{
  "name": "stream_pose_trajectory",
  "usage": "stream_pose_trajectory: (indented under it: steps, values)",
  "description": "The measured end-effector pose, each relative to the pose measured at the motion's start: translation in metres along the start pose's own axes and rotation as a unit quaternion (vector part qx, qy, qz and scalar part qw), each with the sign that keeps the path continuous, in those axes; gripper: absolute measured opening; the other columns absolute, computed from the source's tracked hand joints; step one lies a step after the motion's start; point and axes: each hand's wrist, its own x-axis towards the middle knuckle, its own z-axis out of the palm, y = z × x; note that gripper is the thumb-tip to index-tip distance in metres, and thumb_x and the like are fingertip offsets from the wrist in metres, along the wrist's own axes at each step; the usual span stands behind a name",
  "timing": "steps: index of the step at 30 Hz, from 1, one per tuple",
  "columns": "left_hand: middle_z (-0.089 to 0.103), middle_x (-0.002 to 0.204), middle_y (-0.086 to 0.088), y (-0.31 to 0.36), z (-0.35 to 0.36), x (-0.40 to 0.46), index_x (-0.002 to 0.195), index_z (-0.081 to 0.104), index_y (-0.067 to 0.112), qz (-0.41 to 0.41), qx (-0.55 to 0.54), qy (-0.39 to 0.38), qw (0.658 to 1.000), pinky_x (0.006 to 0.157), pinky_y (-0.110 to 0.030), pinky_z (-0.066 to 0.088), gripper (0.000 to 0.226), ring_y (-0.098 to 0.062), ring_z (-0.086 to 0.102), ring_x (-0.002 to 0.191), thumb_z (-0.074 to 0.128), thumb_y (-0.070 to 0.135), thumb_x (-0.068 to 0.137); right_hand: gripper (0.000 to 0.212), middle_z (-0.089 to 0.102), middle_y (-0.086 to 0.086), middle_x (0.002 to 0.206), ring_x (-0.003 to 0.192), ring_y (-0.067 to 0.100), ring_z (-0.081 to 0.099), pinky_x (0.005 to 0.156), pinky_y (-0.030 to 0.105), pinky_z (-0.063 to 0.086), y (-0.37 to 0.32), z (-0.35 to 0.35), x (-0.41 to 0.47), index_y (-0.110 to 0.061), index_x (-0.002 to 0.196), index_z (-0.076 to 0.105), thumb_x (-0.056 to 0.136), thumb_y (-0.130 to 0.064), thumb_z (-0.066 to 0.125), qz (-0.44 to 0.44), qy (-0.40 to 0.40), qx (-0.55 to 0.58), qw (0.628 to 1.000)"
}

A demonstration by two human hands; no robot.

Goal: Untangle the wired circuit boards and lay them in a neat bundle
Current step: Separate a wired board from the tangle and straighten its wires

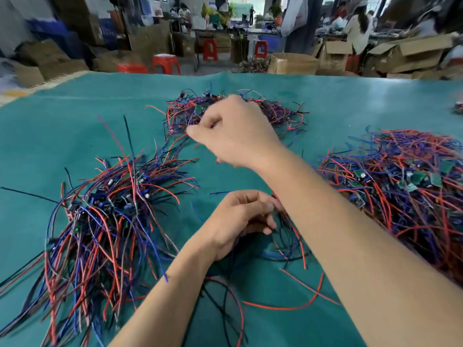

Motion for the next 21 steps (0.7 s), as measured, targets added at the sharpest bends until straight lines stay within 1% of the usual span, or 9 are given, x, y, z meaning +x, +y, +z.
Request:
stream_pose_trajectory:
  steps: [3, 6, 8, 11, 14, 16, 18, 20, 21]
  values:
    - [0.062, 0.069, -0.014, 0.002, 0.000, 0.000, 0.078, 0.068, 0.009, -0.007, -0.009, 0.030, 0.999, 0.056, -0.021, 0.052, 0.028, -0.018, 0.063, 0.064, 0.049, -0.008, 0.091, 0.023, 0.074, 0.009, 0.099, 0.102, 0.034, 0.068, 0.089, 0.042, 0.057, 0.061, 0.007, -0.011, -0.022, 0.092, 0.074, 0.082, -0.043, 0.070, 0.105, -0.004, -0.081, 0.991]
    - [0.062, 0.074, -0.014, 0.004, 0.002, 0.001, 0.086, 0.057, 0.007, -0.009, -0.033, 0.061, 0.998, 0.056, -0.022, 0.053, 0.020, -0.019, 0.065, 0.070, 0.049, -0.011, 0.089, 0.033, 0.073, 0.005, 0.109, 0.111, 0.031, 0.064, 0.093, 0.042, 0.054, 0.113, 0.017, -0.040, -0.022, 0.103, 0.070, 0.080, -0.045, 0.076, 0.180, -0.025, -0.118, 0.976]
    - [0.062, 0.075, -0.010, 0.003, 0.002, 0.002, 0.086, 0.054, 0.007, -0.008, -0.051, 0.091, 0.995, 0.055, -0.022, 0.053, 0.020, -0.019, 0.066, 0.072, 0.048, -0.011, 0.090, 0.026, 0.074, 0.003, 0.097, 0.102, 0.030, 0.066, 0.087, 0.042, 0.055, 0.131, 0.027, -0.055, -0.022, 0.091, 0.070, 0.079, -0.043, 0.080, 0.179, -0.006, -0.077, 0.981]
    - [0.061, 0.075, -0.008, 0.001, 0.005, 0.004, 0.087, 0.053, 0.007, 0.003, -0.045, 0.133, 0.990, 0.051, -0.021, 0.051, 0.017, -0.019, 0.065, 0.073, 0.049, -0.009, 0.091, 0.020, 0.069, -0.006, 0.069, 0.077, 0.024, 0.067, 0.075, 0.040, 0.056, 0.144, 0.039, -0.067, -0.025, 0.068, 0.066, 0.075, -0.032, 0.083, 0.162, 0.078, 0.011, 0.984]
    - [0.056, 0.082, -0.012, -0.003, 0.008, 0.005, 0.089, 0.055, 0.005, 0.028, 0.001, 0.174, 0.984, 0.050, -0.023, 0.051, 0.013, -0.019, 0.064, 0.073, 0.052, -0.008, 0.092, 0.015, 0.070, -0.007, 0.064, 0.066, 0.011, 0.065, 0.072, 0.034, 0.054, 0.148, 0.041, -0.069, -0.019, 0.070, 0.073, 0.072, -0.030, 0.084, 0.178, 0.133, 0.158, 0.962]
    - [0.058, 0.084, -0.007, -0.008, 0.010, 0.005, 0.090, 0.057, 0.005, 0.056, 0.064, 0.198, 0.976, 0.050, -0.027, 0.051, 0.008, -0.021, 0.065, 0.074, 0.056, -0.003, 0.091, 0.018, 0.070, -0.008, 0.063, 0.060, 0.008, 0.060, 0.066, 0.030, 0.050, 0.148, 0.039, -0.071, -0.017, 0.072, 0.075, 0.071, -0.034, 0.082, 0.183, 0.155, 0.275, 0.931]
    - [0.062, 0.080, 0.006, -0.011, 0.012, 0.003, 0.091, 0.060, 0.008, 0.088, 0.161, 0.222, 0.958, 0.053, -0.036, 0.054, 0.005, -0.027, 0.064, 0.071, 0.061, 0.010, 0.086, 0.016, 0.069, -0.006, 0.061, 0.054, 0.006, 0.055, 0.056, 0.021, 0.044, 0.147, 0.036, -0.073, -0.016, 0.072, 0.075, 0.073, -0.029, 0.083, 0.189, 0.167, 0.367, 0.895]
    - [0.065, 0.084, 0.010, -0.013, 0.016, 0.001, 0.092, 0.062, 0.015, 0.126, 0.279, 0.240, 0.921, 0.067, -0.042, 0.056, 0.013, -0.024, 0.063, 0.071, 0.059, 0.023, 0.082, 0.014, 0.070, 0.001, 0.064, 0.052, 0.008, 0.053, 0.048, 0.017, 0.039, 0.147, 0.032, -0.072, -0.013, 0.072, 0.073, 0.080, -0.018, 0.083, 0.203, 0.166, 0.415, 0.871]
    - [0.066, 0.087, 0.009, -0.014, 0.019, -0.001, 0.094, 0.062, 0.017, 0.143, 0.326, 0.245, 0.902, 0.075, -0.040, 0.055, 0.015, -0.019, 0.063, 0.074, 0.058, 0.026, 0.082, 0.014, 0.071, 0.003, 0.066, 0.053, 0.009, 0.053, 0.046, 0.018, 0.039, 0.147, 0.029, -0.072, -0.012, 0.073, 0.072, 0.083, -0.014, 0.082, 0.213, 0.167, 0.436, 0.858]
